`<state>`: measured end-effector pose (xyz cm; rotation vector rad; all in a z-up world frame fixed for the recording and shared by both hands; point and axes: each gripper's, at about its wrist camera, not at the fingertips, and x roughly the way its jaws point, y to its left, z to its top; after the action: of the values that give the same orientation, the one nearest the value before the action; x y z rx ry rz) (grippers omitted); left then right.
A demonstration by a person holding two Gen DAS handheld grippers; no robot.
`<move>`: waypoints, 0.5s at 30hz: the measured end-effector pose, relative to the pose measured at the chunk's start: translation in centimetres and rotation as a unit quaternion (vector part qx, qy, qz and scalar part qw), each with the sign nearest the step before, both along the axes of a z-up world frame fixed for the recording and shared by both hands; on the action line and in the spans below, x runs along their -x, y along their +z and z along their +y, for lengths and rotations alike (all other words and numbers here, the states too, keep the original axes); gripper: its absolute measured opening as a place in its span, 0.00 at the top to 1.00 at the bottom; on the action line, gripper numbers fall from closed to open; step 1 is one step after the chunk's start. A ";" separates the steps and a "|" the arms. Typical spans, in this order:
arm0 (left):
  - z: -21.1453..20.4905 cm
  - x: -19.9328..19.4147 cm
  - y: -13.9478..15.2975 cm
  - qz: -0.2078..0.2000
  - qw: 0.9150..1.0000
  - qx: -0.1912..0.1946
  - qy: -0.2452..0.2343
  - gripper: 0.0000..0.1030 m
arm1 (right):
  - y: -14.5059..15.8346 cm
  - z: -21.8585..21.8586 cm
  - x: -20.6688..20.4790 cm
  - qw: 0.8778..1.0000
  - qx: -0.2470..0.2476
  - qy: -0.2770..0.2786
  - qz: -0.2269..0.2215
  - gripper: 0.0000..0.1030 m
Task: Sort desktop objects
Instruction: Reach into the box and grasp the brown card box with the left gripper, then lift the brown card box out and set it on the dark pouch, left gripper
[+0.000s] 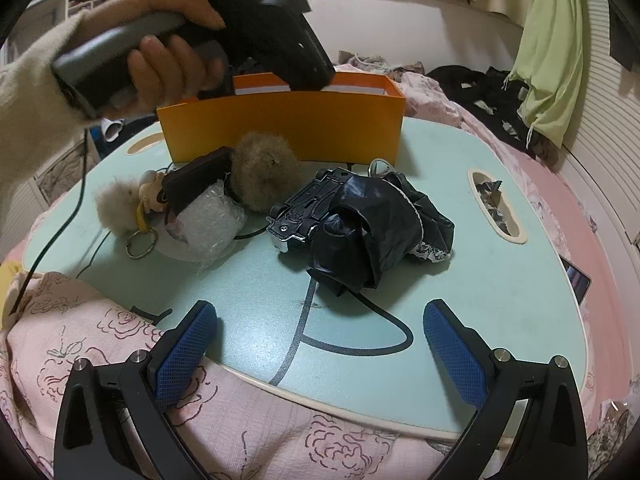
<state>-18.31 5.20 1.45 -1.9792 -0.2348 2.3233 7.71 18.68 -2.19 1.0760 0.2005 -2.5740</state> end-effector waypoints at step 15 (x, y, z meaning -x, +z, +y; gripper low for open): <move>-3.2 -4.2 7.8 0.133 0.987 -0.085 -0.017 0.60 | 0.0 0.1 0.1 1.000 0.000 0.000 0.000 0.00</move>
<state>-14.12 1.96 9.25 -1.5657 -0.3615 2.4204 7.61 18.79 -2.19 1.0746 0.2004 -2.5736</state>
